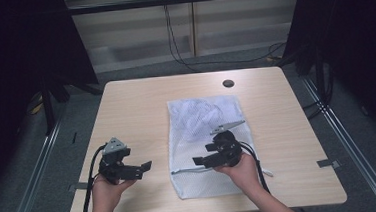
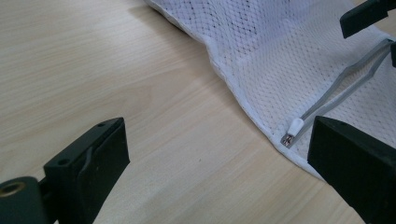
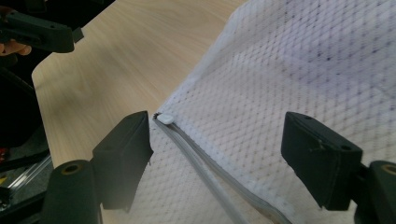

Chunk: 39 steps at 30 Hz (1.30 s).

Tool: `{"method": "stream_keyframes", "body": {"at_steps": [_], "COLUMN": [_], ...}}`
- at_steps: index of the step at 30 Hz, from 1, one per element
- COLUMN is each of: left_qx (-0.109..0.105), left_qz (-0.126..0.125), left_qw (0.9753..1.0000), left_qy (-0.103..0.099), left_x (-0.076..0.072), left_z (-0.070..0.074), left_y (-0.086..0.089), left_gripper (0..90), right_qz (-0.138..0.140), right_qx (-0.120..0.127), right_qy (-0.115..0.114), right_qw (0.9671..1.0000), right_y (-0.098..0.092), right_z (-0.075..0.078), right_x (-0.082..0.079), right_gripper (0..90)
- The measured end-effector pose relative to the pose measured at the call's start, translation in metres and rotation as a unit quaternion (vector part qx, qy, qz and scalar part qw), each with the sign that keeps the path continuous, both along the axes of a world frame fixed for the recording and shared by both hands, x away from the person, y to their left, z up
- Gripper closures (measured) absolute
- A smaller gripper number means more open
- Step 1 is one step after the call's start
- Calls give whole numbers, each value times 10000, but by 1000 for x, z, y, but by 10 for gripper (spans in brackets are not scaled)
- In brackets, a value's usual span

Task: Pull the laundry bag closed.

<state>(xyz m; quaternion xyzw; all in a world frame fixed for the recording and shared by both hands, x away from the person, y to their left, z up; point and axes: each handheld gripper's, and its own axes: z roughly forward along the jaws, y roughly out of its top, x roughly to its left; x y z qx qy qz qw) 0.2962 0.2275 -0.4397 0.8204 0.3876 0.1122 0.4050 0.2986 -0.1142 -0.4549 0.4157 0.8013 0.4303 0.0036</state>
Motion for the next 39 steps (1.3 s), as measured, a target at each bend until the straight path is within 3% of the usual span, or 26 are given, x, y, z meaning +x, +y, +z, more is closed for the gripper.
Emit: {"method": "stream_keyframes", "body": {"at_steps": [10,16,28,39], "left_qx": [37,49,-1,6], "left_qz": [-109,-138,-139,-142], "left_qw": [9999,9999,9999,9999], "left_qy": [61,32,9,27], "left_x": [0,2,5,4], "left_z": [-3,-3,-2,-2], "left_y": [-5,-9,-7,-7], "left_gripper": [62,62,63,67], "right_qz": [279,242,78,166], "right_qx": [-7,-97,-94,64], "right_qy": [82,0,490,825], "right_qw": [9996,9997,9987,9964], "right_y": [20,33,51,57], "right_z": [-5,-6,-19,-27], "right_x": [-1,0,8,13], "right_gripper": [304,306,299,429]}}
